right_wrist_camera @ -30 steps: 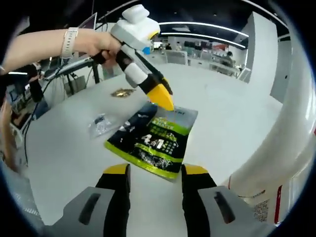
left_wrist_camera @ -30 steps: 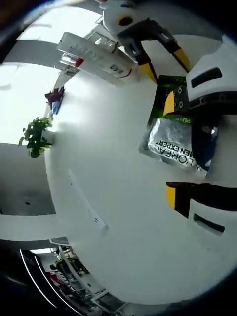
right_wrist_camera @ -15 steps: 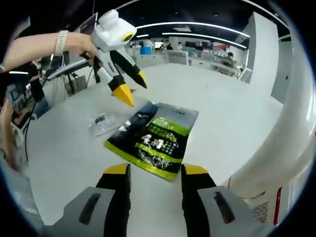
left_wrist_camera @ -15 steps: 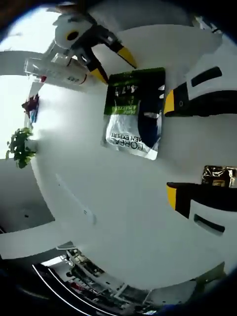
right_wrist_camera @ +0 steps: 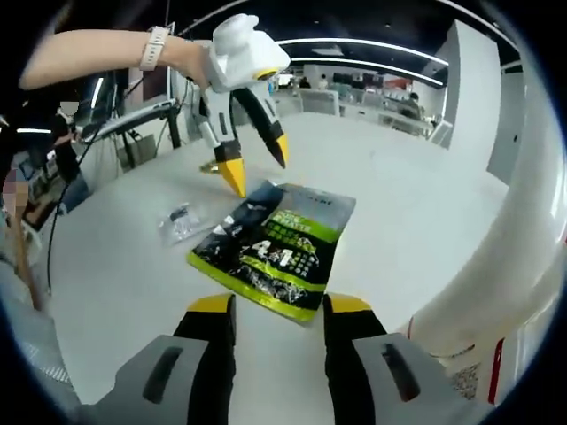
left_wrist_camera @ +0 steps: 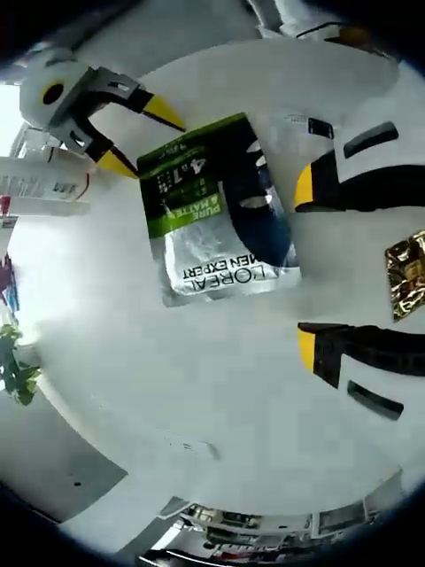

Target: Arrange the skincare products in the storage area until every visible bottle or jar stands upright without overlapping.

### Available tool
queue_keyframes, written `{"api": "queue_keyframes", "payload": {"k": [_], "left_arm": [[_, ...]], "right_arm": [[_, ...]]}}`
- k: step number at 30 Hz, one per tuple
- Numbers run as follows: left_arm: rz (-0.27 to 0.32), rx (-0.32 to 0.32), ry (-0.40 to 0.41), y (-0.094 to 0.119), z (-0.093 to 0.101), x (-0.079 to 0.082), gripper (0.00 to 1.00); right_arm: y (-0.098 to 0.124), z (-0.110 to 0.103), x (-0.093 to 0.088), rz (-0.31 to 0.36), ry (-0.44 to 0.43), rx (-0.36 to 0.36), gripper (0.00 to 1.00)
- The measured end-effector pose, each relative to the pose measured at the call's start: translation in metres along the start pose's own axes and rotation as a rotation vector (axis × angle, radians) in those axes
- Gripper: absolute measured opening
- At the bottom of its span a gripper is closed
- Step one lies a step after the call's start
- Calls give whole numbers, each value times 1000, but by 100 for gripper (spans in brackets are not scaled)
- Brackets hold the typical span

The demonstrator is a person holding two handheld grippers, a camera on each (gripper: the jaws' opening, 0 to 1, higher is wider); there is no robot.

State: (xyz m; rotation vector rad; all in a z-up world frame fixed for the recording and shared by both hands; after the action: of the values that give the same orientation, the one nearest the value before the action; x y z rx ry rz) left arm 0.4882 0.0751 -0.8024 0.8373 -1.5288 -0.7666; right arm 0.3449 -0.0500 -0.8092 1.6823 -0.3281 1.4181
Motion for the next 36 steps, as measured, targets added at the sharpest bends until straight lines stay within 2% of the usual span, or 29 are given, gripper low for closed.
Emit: {"api": "queue_keyframes", "payload": {"k": [8,11,12,15,16,17,23,27,30,31,33,34,35,36], "left_arm": [[-31,-83,-68,-6,5,4,50],[-41,-132,-151,-7,12,8,45],[-50,-142,-152,-7,14,7,43],[-74,-162,-196,-8,16,9,44],[-105,-180,-255,-7,15,7,45],[-129,-174,-265,-5,13,5,46],[-142,-173,-254,-8,11,8,48],[-129,-150,-209,-7,9,7,47],[-100,-98,-92,-3,2,2,31],[-75,-81,-13,-1,3,1,32],[-26,-79,165,-1,4,-5,39],[-19,-80,210,-1,5,-9,41],[15,-50,223,1,6,-7,40],[17,-28,270,3,5,-10,39]], "right_arm": [[0,1,0,-1,0,1,38],[-1,1,0,1,1,2,38],[-1,1,0,2,1,3,38],[-2,0,0,1,2,6,38],[-2,0,1,-1,3,7,38],[-2,0,1,-2,3,8,38],[-2,0,1,-3,3,11,37],[-3,0,1,-1,2,9,37],[-1,-2,0,-1,-5,9,37],[0,-3,0,-1,0,10,37],[-1,-2,0,0,-4,9,37],[0,-2,0,0,-8,6,37],[0,-2,0,1,-9,2,37],[0,-2,1,2,-10,-1,38]]}}
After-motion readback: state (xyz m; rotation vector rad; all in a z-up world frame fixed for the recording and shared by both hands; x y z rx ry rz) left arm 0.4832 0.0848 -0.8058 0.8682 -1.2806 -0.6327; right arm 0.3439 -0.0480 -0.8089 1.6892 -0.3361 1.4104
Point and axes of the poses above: the point that each gripper's makers call its tool centre point, and the gripper's own axes: y roughly backward along the fingers, z roughly to its right, x roughly out of its top, the point moved 3 cm from there along y, roughly backward along the fingers, and after that the axes turned 10 degrees about z, right-handed, at the moved point
